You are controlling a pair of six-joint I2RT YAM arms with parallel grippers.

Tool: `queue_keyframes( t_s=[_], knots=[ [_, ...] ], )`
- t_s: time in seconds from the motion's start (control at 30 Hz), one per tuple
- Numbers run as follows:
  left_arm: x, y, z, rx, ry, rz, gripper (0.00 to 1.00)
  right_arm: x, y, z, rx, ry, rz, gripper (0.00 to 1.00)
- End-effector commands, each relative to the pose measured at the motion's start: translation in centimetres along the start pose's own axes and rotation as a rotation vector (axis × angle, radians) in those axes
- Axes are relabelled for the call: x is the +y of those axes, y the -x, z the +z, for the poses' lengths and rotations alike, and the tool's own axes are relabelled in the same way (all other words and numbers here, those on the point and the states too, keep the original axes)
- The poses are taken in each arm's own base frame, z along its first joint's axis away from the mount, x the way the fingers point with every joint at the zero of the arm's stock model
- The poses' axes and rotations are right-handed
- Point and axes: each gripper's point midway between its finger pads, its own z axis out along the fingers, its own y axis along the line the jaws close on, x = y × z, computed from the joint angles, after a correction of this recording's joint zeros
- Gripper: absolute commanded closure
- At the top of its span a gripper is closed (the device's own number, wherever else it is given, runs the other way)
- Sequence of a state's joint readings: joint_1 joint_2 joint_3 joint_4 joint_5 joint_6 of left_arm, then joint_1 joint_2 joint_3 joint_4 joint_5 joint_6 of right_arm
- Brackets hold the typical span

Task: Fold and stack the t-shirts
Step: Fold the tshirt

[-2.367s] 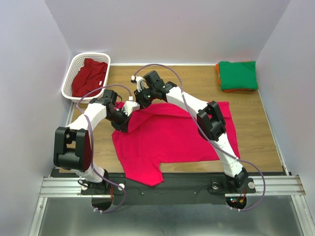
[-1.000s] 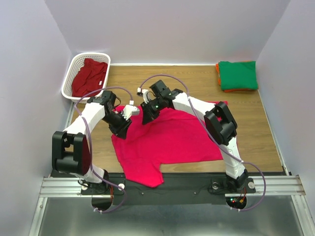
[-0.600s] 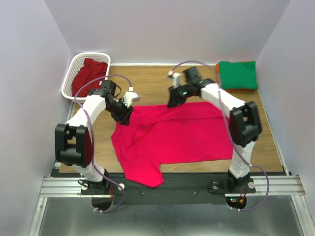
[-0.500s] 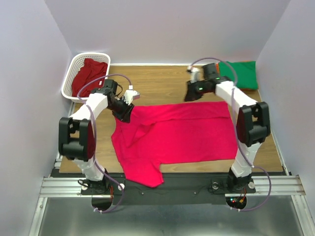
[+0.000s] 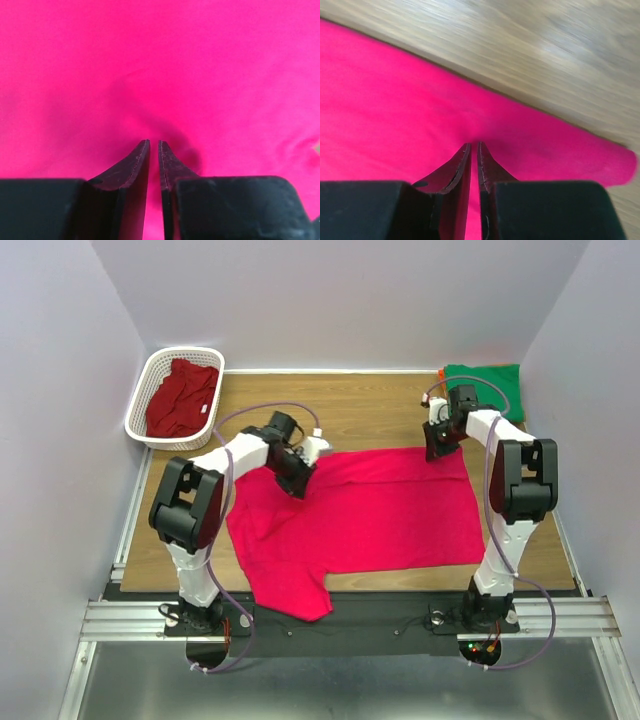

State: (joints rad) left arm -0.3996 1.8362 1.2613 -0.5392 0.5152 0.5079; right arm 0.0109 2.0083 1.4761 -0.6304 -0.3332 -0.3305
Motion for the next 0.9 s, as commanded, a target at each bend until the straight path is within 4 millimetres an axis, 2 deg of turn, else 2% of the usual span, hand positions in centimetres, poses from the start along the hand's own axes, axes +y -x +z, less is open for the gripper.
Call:
queue_keyframes(
  t_s=[0.0,0.13,0.23,0.37,0.4,0.43,0.5,0.57,0.7,0.83,0.87],
  knots=[
    [-4.5,-0.9,0.4,0.047,-0.13,0.071,0.76,-3.4,-1.1,-0.1,0.039,-0.081,-0.008,0.85],
    [-6.0,0.0,-1.8,0.004,-0.165,0.133,0.71,-3.4,-1.3,0.0,0.047,-0.076,-0.008,0.85],
    [-6.4,-0.8,-3.1,0.014,-0.194,0.139,0.68,-3.5,-1.0,-0.6,0.039,-0.087,-0.017,0.85],
    [-1.9,-0.9,-5.6,-0.047,-0.072,0.021,0.66,-3.9,-0.2,-1.8,0.014,-0.111,-0.033,0.85],
    [-0.5,-0.8,-6.0,-0.066,-0.036,-0.005,0.65,-4.1,-0.1,-2.0,0.011,-0.12,-0.043,0.85],
    [2.0,-1.4,-6.8,-0.071,0.037,-0.062,0.64,-4.1,0.0,-2.1,0.01,-0.122,-0.046,0.85],
    [4.5,-1.6,-7.0,-0.082,0.12,-0.121,0.62,-4.2,-0.6,-1.5,0.031,-0.12,-0.045,0.85],
    [6.5,-2.6,-6.4,-0.048,0.18,-0.167,0.62,-4.5,-1.3,-0.6,0.057,-0.118,-0.039,0.85],
    [9.2,-4.2,-4.8,0.005,0.226,-0.243,0.62,-5.4,-2.6,0.7,0.11,-0.141,-0.034,0.85],
    [12.4,-5.8,-3.7,0.042,0.29,-0.319,0.66,-6.9,-2.7,1.8,0.123,-0.19,-0.029,0.85],
    [13.5,-5.2,-4.0,0.029,0.308,-0.316,0.66,-7.1,-2.5,1.9,0.12,-0.198,-0.024,0.85]
  ],
)
